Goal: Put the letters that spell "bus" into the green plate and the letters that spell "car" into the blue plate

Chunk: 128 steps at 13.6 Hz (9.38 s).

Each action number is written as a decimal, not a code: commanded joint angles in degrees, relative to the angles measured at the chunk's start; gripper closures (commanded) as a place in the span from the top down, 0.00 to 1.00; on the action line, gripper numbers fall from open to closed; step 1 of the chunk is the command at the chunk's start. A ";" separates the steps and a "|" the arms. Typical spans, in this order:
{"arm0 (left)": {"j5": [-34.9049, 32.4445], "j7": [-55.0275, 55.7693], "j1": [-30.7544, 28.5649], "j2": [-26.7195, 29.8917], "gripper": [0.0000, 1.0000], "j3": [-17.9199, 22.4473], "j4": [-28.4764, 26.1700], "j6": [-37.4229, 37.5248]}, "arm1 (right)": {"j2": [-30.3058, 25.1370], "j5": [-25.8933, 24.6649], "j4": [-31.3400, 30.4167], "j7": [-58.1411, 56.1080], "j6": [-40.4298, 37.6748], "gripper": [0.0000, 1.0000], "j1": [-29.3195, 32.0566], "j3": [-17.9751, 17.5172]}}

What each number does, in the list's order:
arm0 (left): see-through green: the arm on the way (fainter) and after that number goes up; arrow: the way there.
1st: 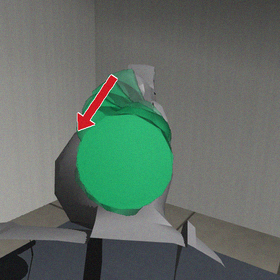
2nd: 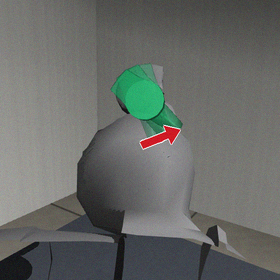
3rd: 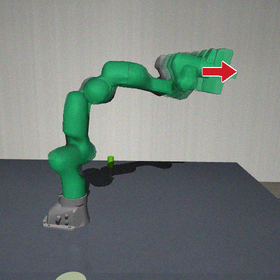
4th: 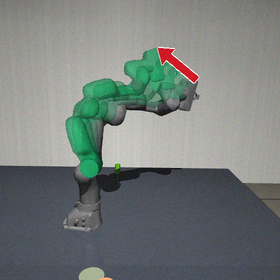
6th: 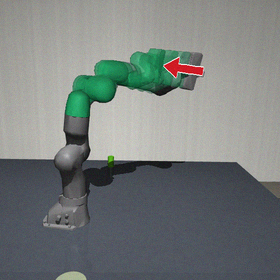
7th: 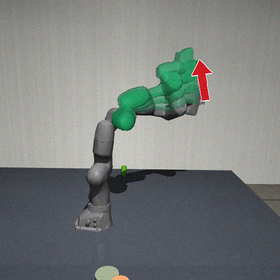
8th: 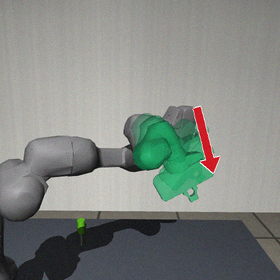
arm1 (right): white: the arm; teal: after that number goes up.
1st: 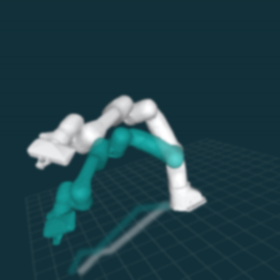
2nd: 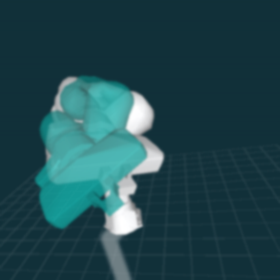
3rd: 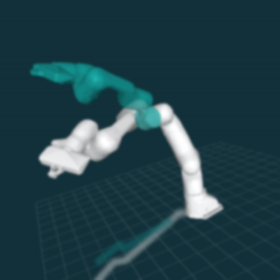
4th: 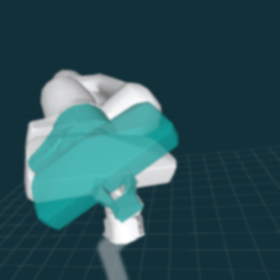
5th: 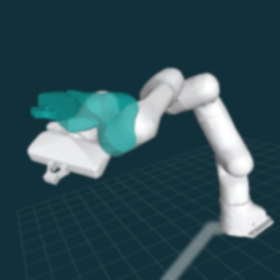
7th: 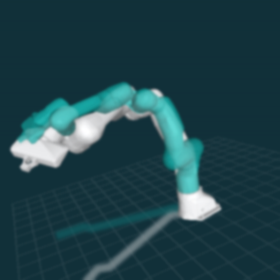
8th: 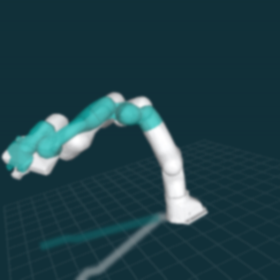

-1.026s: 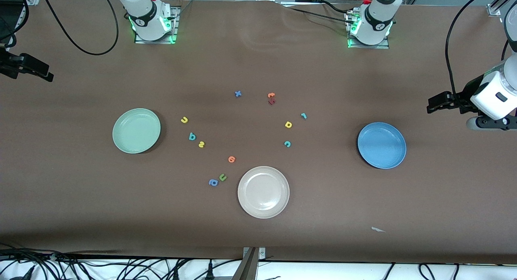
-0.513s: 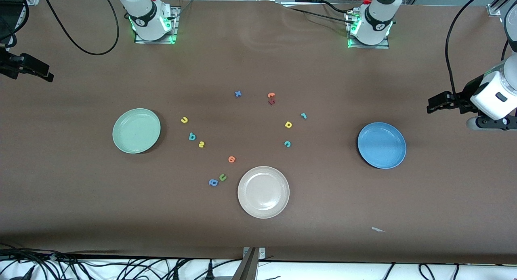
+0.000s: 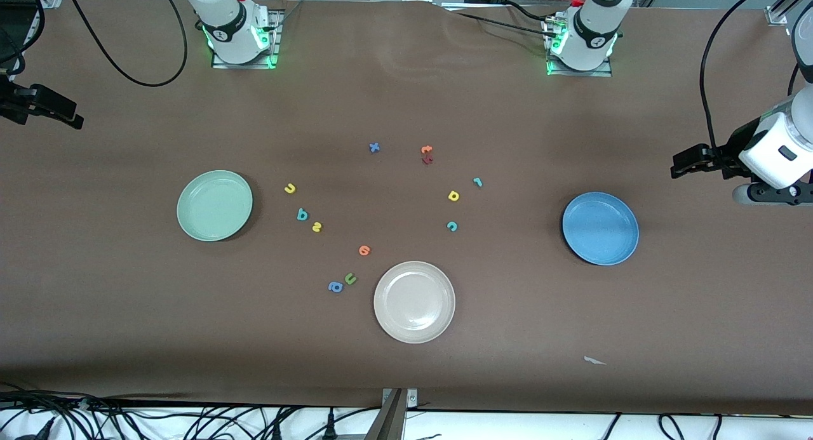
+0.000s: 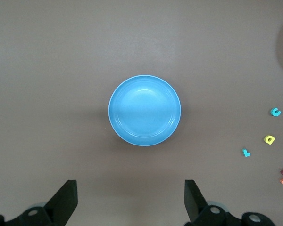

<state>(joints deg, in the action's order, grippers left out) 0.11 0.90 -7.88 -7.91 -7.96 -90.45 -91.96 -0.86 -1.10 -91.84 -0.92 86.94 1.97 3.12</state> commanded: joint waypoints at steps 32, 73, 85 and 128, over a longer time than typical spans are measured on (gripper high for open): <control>-0.20 0.68 0.32 -0.35 1.00 -2.76 -2.45 -2.16 | 13.86 1.71 -2.55 3.09 9.36 1.00 -13.55 -2.50; -29.82 59.75 22.56 -38.49 0.77 -16.74 -3.51 -45.59 | 28.38 1.62 -15.27 6.83 36.20 0.03 -27.89 13.65; -29.90 60.54 24.14 -38.85 0.50 -15.24 -2.89 -45.76 | 29.77 14.36 -17.85 18.28 40.93 0.98 -33.24 13.76; -24.63 13.52 -20.20 -19.08 0.22 -25.42 -22.90 -43.09 | 30.04 20.34 -20.74 6.16 32.59 1.00 -43.62 27.04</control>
<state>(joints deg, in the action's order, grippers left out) -25.34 16.27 -20.39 -31.87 -28.79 -103.64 -127.92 30.27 17.77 -112.28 0.08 120.20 -40.59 32.00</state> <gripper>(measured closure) 0.714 0.000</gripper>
